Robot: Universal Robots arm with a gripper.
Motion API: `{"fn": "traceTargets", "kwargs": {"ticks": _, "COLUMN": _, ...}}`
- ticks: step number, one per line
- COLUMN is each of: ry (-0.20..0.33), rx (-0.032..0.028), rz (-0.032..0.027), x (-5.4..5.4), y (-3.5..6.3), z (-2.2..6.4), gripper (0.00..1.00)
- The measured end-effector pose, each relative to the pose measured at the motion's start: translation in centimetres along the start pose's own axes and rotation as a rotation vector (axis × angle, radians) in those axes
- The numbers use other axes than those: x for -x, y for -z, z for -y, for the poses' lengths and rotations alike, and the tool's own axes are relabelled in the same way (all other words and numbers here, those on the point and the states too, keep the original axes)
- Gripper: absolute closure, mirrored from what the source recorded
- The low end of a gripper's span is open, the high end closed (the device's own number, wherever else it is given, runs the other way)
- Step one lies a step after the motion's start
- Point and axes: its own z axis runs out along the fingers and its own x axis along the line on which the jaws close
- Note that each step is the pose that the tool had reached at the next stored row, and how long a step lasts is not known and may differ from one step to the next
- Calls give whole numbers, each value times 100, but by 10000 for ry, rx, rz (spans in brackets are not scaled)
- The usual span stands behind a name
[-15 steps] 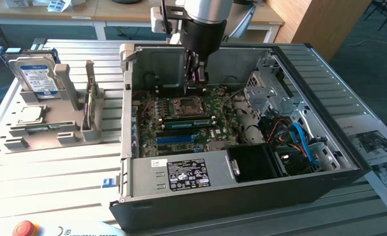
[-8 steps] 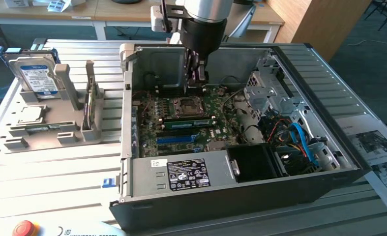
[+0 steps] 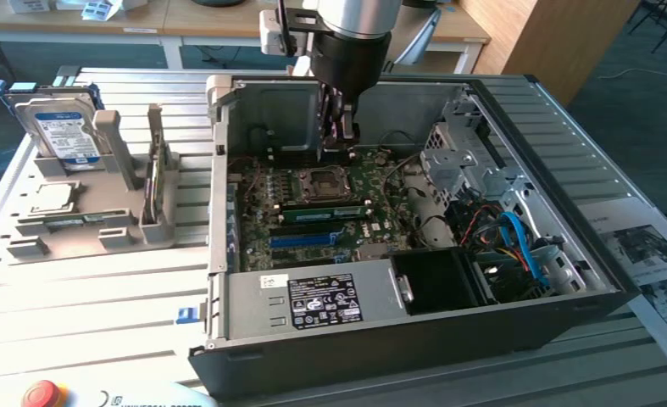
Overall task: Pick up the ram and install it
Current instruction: 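Press down the ram until it locks into place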
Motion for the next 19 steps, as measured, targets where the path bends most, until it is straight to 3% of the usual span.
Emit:
{"fn": "traceTargets", "kwargs": {"ticks": 9, "ry": -56, "rx": -1, "rz": 3, "x": 0, "y": 0, "z": 0, "gripper": 89}}
{"fn": "traceTargets", "kwargs": {"ticks": 19, "ry": -1770, "rx": -30, "rz": 89, "x": 0, "y": -1, "z": 0, "gripper": 89}}
